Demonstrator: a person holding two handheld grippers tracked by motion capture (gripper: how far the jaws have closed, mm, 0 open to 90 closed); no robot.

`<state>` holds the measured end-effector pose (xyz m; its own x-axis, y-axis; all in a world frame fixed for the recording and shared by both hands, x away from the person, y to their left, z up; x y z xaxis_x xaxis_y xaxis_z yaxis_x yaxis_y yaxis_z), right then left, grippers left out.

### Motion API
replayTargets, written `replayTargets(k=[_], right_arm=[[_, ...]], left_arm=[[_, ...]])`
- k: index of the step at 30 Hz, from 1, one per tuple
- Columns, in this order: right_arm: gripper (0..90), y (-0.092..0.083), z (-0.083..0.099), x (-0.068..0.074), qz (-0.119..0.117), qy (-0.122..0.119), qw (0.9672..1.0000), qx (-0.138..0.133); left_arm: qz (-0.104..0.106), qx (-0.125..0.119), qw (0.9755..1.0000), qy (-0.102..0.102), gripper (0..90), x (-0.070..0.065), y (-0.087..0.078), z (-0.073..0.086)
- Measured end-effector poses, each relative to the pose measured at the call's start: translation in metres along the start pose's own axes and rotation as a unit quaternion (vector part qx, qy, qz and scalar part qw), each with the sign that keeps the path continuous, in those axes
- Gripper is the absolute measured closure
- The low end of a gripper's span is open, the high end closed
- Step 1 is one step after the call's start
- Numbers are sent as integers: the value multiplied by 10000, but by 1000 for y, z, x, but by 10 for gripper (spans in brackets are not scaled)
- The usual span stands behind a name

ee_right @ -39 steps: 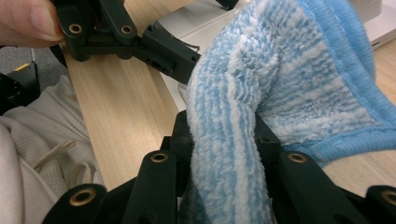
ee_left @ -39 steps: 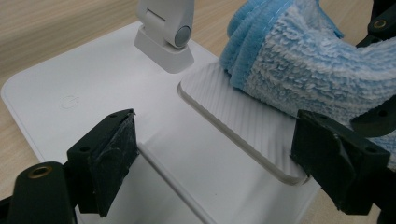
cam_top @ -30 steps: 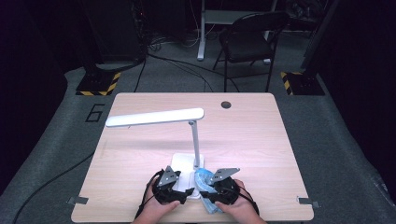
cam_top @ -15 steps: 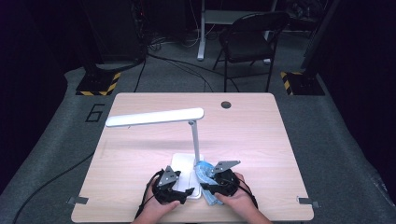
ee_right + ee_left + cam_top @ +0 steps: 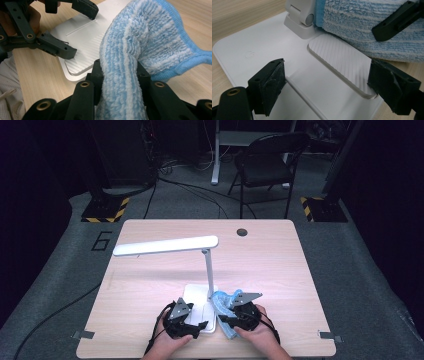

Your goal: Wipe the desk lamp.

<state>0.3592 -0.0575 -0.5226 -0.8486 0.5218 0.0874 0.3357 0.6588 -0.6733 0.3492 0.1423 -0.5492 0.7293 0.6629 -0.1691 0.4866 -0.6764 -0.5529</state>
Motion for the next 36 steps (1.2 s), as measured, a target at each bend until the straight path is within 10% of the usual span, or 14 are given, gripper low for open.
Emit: replayTargets(k=[18,36], right_arm=[[671,-34,8,-28,350,276,9988,-187],[667,-63,30,-70,1148,699,9907,-207]], left_arm=[[-1,1,10000,2,144,0,0,0],[1,6,10000,39,144,1,0,0]])
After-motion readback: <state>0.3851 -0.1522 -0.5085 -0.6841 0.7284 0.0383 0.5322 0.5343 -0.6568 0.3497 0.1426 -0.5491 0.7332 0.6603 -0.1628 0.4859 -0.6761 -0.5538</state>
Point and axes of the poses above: each handheld gripper's, and its own axes: y roughly forward along the jaws, z roughly out of its underside, x roughly to its left, the point moved 4 cm from there along y, roughly forward along the jaws, and after that the axes turned 5 degrees about -y, right-handed, at the moved point
